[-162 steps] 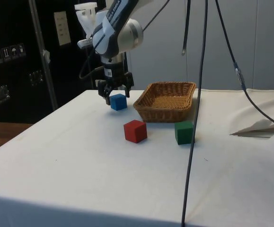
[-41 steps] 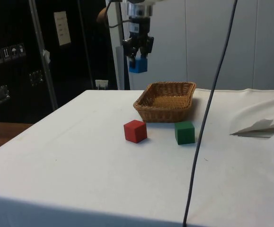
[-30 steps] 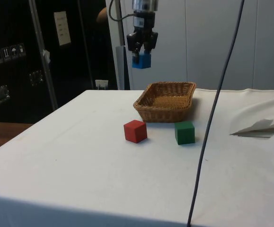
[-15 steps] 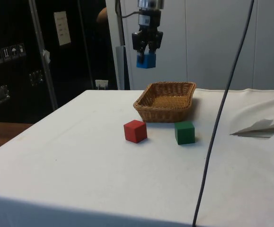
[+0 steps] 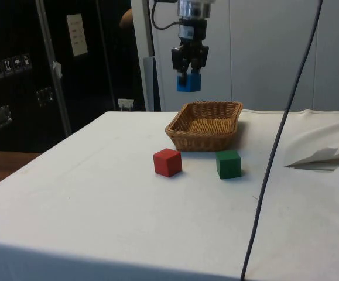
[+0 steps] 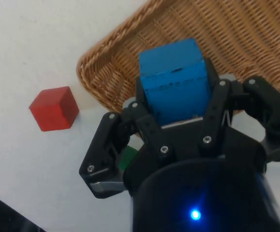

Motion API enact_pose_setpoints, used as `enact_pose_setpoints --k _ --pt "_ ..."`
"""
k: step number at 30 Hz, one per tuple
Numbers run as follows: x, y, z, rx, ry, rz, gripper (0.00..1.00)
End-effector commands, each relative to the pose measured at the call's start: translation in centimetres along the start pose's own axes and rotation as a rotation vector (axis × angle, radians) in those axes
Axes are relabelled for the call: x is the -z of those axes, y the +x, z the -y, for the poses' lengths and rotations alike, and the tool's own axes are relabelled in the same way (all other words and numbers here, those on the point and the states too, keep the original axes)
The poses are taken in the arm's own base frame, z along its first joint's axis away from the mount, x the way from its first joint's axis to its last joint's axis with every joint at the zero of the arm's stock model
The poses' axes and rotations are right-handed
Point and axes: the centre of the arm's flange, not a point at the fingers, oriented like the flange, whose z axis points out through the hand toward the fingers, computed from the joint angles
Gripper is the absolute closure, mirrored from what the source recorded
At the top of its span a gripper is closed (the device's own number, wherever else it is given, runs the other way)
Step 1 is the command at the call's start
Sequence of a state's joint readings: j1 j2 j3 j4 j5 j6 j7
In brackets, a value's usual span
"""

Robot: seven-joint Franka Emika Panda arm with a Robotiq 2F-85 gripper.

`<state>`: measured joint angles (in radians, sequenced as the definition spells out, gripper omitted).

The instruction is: Pick up the blue cube and place it into the basket.

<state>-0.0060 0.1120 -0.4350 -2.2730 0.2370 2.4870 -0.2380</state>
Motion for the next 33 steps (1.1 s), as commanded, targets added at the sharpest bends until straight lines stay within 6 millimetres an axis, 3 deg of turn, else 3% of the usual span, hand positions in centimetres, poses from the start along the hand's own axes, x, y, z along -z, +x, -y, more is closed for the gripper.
enact_pose_setpoints --k 1,17,33 --pt "-0.2 -0.1 -0.1 0.004 -0.001 0.002 0.97" --pt "-3.1 -2.2 -1.5 0.088 -0.006 0.040 0.97" --pt "-5.4 -2.3 -2.8 0.162 -0.056 0.056 0.97"
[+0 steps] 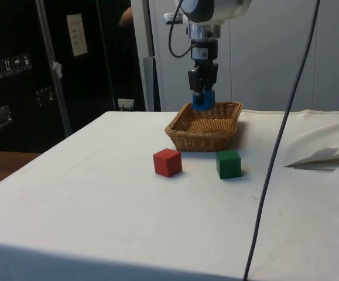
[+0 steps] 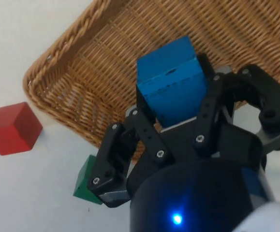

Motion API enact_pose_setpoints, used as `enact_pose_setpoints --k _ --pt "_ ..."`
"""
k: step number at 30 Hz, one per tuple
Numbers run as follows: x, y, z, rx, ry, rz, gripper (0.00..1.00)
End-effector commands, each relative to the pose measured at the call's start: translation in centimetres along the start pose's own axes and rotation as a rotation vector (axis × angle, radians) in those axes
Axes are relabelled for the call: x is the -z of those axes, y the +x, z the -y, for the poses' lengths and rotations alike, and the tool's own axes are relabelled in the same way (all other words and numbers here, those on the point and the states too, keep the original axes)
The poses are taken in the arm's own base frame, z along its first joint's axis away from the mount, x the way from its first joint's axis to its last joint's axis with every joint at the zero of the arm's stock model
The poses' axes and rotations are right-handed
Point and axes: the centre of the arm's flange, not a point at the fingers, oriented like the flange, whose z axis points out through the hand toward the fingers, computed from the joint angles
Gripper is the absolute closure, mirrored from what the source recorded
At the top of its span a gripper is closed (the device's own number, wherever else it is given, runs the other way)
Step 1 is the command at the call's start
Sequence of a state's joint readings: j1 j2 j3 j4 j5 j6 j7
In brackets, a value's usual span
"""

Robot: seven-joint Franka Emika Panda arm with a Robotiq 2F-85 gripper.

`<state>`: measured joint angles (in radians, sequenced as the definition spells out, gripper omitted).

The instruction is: Pick up the blue cube and place it into the basket.

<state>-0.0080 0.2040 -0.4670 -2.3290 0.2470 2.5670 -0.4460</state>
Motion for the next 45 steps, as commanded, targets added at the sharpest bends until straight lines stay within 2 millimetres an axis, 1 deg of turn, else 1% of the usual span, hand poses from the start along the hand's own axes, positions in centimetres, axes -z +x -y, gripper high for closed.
enact_pose_setpoints --k 1,9,22,24,29,33,40,41,42,45 --pt "-0.3 0.0 -0.1 0.010 -0.011 -0.005 0.97" --pt "-1.4 -0.3 -0.2 0.051 -0.033 -0.001 0.97" --pt "-2.7 -1.0 0.4 0.130 -0.069 0.005 0.97" --pt "-2.7 -1.0 0.5 0.127 -0.061 0.013 0.97" --pt "-3.6 -0.9 0.6 0.177 -0.071 0.012 0.97" --pt "-3.9 -0.9 0.4 0.191 -0.076 0.025 0.97" --pt "-4.6 -0.9 0.7 0.260 -0.072 0.018 0.97" --pt "-4.7 -0.9 0.5 0.253 -0.079 0.034 0.97" --pt "-4.7 -0.9 0.7 0.267 -0.071 0.020 0.97" --pt "-4.9 -0.9 0.8 0.293 -0.065 0.021 0.97"
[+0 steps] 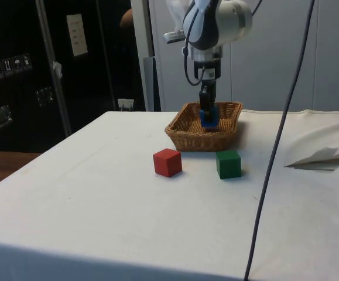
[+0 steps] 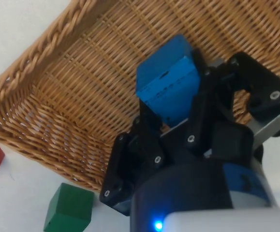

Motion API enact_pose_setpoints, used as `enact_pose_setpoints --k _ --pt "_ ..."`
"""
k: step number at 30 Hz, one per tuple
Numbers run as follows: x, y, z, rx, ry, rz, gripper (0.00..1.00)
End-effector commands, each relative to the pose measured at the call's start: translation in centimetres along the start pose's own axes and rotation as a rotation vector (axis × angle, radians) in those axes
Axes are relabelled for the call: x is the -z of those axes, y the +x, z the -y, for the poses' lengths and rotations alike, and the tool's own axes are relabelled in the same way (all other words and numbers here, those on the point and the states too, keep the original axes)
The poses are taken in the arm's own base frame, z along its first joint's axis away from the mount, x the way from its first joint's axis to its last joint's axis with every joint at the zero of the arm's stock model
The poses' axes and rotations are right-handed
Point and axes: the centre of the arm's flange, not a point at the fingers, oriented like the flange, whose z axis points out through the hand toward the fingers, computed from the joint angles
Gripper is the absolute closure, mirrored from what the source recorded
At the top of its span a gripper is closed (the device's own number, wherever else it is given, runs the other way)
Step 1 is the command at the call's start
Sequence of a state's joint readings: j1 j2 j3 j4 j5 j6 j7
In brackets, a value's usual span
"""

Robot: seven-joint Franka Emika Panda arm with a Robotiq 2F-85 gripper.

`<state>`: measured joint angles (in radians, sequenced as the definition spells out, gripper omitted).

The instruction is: Pick up the blue cube and place it into the basket.

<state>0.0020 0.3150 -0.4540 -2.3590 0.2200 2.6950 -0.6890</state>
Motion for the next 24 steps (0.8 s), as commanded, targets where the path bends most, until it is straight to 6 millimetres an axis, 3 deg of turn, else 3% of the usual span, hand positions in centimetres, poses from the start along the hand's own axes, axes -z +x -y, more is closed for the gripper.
enact_pose_setpoints --k 1,11,13,14,19,20,24 --pt "0.11 0.16 0.24 0.010 0.007 -0.018 0.97" --pt "-0.06 0.03 0.07 0.016 0.008 -0.008 0.96" --pt "-0.10 -0.01 0.05 0.017 0.007 -0.003 0.73" --pt "-0.11 0.01 0.09 0.017 0.008 -0.005 0.73" --pt "-0.10 -0.02 0.05 0.016 0.007 -0.003 0.24" --pt "-0.07 0.02 0.03 0.016 0.007 -0.004 0.04" --pt "-0.11 -0.01 -0.01 0.016 0.006 -0.003 0.00"
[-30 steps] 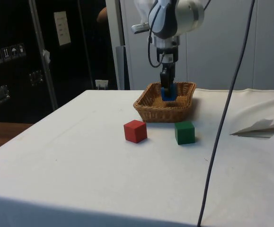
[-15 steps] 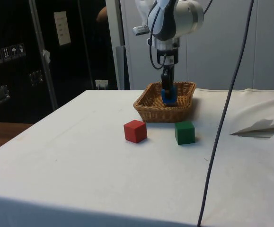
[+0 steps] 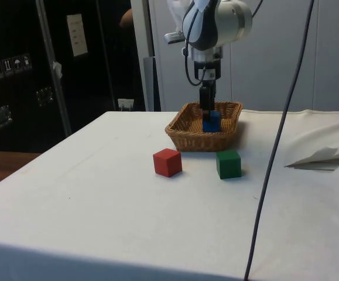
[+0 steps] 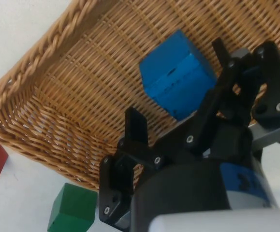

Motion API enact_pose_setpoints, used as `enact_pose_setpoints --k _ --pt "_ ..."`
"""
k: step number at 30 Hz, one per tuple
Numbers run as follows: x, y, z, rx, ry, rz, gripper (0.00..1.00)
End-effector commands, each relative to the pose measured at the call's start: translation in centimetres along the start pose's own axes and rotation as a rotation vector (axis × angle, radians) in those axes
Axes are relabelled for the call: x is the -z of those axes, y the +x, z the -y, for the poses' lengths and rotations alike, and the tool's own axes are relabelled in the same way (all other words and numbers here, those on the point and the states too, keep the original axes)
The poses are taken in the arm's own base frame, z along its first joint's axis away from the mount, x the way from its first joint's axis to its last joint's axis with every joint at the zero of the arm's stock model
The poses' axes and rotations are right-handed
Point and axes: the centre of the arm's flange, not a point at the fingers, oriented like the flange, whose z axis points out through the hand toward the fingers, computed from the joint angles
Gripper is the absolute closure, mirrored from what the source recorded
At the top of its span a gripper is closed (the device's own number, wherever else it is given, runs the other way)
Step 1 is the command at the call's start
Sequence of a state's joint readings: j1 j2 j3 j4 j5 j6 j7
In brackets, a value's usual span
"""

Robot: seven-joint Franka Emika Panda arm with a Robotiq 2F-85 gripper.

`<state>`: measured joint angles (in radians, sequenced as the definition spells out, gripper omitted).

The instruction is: Pick up the blue cube and place it into the basket.

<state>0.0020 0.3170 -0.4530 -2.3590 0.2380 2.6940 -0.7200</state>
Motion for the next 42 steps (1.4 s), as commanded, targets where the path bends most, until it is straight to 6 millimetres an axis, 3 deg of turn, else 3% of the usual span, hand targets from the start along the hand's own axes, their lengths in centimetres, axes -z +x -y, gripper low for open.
enact_pose_setpoints --k 1,18,35,42 --pt "0.0 0.0 0.0 -0.001 -0.001 -0.001 0.00" --pt "0.8 0.3 -0.2 -0.002 0.001 -0.014 0.00" --pt "4.2 1.1 0.7 0.002 0.032 -0.059 0.00" --pt "5.4 2.0 2.3 0.006 0.032 -0.069 0.00"
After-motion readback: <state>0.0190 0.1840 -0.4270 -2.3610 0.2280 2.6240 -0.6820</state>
